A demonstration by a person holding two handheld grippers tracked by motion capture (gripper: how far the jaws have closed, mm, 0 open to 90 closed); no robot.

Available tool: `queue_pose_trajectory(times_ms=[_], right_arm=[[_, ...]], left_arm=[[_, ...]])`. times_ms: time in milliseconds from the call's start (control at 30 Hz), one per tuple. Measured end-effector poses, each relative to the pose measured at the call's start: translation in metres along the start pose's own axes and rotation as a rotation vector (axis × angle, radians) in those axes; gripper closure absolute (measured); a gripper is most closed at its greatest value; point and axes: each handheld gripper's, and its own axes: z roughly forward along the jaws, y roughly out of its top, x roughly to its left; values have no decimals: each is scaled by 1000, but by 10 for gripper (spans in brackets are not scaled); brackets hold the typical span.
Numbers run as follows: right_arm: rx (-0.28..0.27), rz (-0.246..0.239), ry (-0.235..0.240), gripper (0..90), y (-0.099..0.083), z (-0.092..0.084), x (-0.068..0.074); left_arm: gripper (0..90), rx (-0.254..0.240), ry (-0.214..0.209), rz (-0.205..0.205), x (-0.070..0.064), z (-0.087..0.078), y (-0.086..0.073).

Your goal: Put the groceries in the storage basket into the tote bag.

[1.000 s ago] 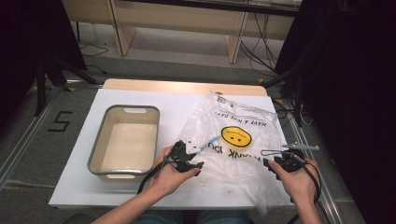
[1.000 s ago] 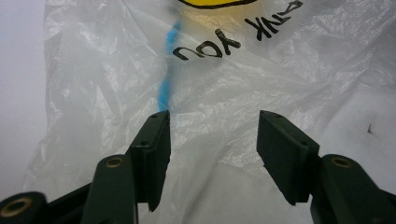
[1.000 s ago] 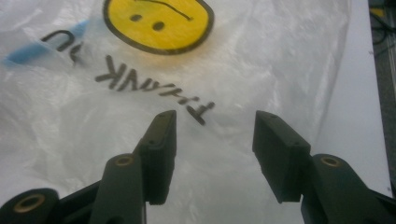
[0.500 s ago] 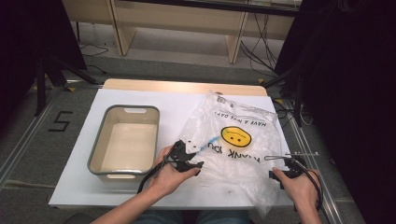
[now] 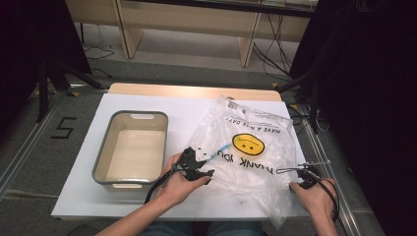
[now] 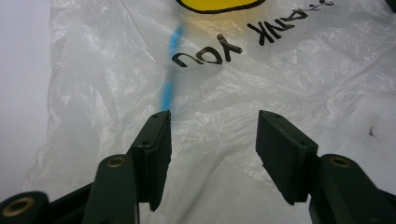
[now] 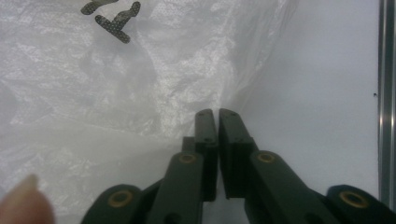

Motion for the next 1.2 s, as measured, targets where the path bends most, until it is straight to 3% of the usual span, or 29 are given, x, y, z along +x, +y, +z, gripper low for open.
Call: queue_pose_trajectory(times_ms=[200, 800, 933, 1067, 1100, 1200], right_arm=[[2, -21, 6, 900, 1, -1, 0], [-49, -40, -98, 900, 6, -4, -16], [-75, -34, -131, 900, 8, -4, -22], [-105, -32, -156, 900, 12, -3, -25], [-127, -36, -169, 900, 13, -3, -25], [-147, -36, -182, 900, 15, -3, -26]], left_arm=[[465, -13, 10, 5, 1, 0, 0], [461, -17, 43, 14, 2, 1, 1], [441, -1, 57, 16, 2, 4, 0], [416, 52, 59, 30, 2, 8, -2], [412, 89, 52, 30, 1, 11, -5], [411, 113, 54, 30, 0, 14, -7]])
